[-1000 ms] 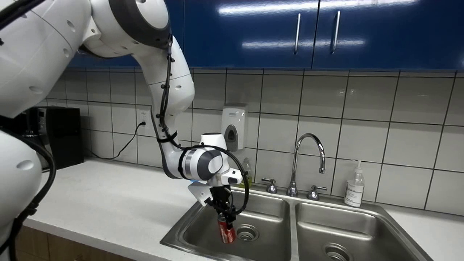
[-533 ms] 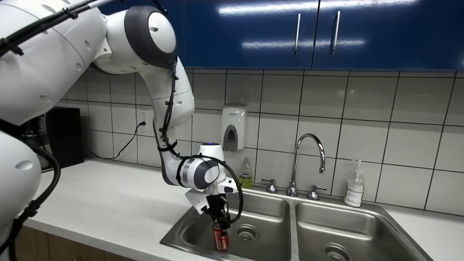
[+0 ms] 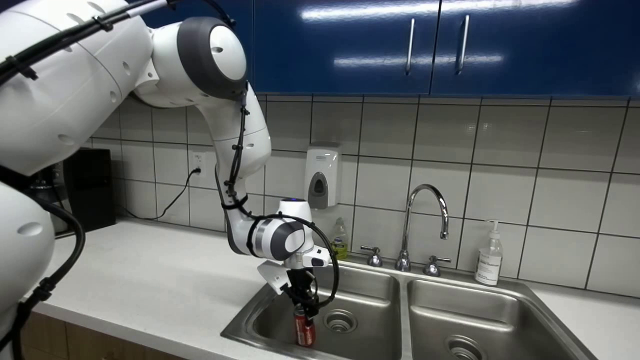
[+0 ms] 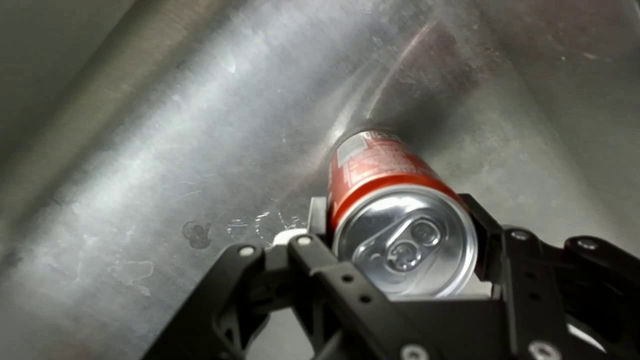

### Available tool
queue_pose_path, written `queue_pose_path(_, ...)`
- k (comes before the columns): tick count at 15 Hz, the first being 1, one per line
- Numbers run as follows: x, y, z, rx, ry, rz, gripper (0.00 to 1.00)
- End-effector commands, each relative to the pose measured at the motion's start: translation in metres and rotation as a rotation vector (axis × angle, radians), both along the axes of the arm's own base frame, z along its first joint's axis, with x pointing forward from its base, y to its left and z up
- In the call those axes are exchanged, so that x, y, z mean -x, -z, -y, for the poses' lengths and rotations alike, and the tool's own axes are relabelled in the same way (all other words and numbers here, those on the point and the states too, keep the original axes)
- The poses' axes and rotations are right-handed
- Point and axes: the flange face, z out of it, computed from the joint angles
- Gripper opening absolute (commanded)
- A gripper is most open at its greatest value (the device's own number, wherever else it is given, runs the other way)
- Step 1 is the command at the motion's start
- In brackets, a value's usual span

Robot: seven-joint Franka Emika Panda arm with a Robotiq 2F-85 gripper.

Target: Put the red can inside the left sink

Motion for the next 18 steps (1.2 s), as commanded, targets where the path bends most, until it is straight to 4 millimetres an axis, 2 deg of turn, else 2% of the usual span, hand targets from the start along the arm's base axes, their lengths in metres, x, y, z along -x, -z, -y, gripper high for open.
queue_pose_path(1,-0.005,0.009,0.003,-0.024,-0.012,-0.031,0.91)
queue_pose_path(4,-0.003,0.007,0.0,-0.012,-0.014,-0.043,0.98)
queue_pose_path(7,-0.004,-0.009,-0.007,0.002,-0.023,-0.036,1.0)
queue_pose_path(13,-0.005,-0.055,-0.022,0.039,-0.043,-0.025,1.0)
queue_pose_path(18,0.003,-0.089,-0.027,0.072,-0.057,-0.034,1.0)
